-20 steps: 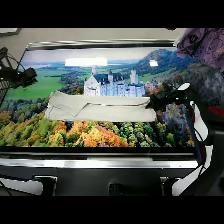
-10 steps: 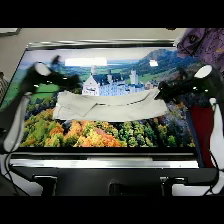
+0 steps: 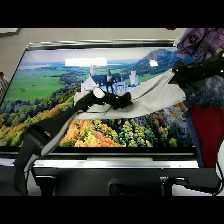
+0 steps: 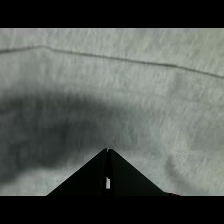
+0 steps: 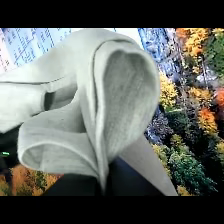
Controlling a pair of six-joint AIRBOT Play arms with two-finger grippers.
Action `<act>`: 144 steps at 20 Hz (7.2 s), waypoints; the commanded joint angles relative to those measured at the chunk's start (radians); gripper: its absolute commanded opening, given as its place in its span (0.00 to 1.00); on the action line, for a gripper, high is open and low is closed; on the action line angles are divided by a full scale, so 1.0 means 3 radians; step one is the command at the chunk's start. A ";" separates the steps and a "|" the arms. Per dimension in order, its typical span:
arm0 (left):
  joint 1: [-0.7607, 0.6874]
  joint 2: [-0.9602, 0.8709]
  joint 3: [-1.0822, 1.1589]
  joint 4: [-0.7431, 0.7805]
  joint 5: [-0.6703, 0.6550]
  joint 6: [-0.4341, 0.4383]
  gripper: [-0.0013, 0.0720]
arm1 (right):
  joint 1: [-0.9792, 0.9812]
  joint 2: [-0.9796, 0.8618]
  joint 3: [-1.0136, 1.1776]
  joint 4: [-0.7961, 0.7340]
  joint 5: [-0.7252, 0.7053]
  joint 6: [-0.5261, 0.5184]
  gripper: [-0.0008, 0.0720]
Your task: Fold the clothes and pants, and hang the long-sleeved shirts on hangers.
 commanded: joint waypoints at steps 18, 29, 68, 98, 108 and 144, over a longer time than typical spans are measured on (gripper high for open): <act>0.0570 0.0094 0.0601 0.0359 -0.0960 0.0009 0.03 | 0.0221 0.0169 0.0289 -0.0167 -0.0148 0.0754 0.05; 0.2274 0.1486 0.0601 0.2352 -0.1848 0.0008 0.04 | 0.2029 -0.0731 0.0287 -0.0537 -0.1544 0.1986 0.05; 0.2445 0.1509 0.0599 0.2350 -0.1946 0.0006 0.04 | -0.0286 -0.0853 -0.1544 0.1696 -0.1102 -0.1845 0.83; 0.2363 0.1508 0.0598 0.2265 -0.1947 -0.0015 0.04 | -0.0649 -0.0774 -0.0393 0.0769 -0.1720 -0.0958 0.05; 0.2363 0.1508 0.0598 0.2263 -0.2010 -0.0015 0.04 | -0.1280 -0.0183 -0.0341 -0.0492 -0.1615 -0.0008 0.05; 0.2363 0.1508 0.0599 0.2263 -0.2124 0.0057 0.04 | -0.1512 0.0534 -0.1464 -0.2956 -0.0075 0.0692 0.05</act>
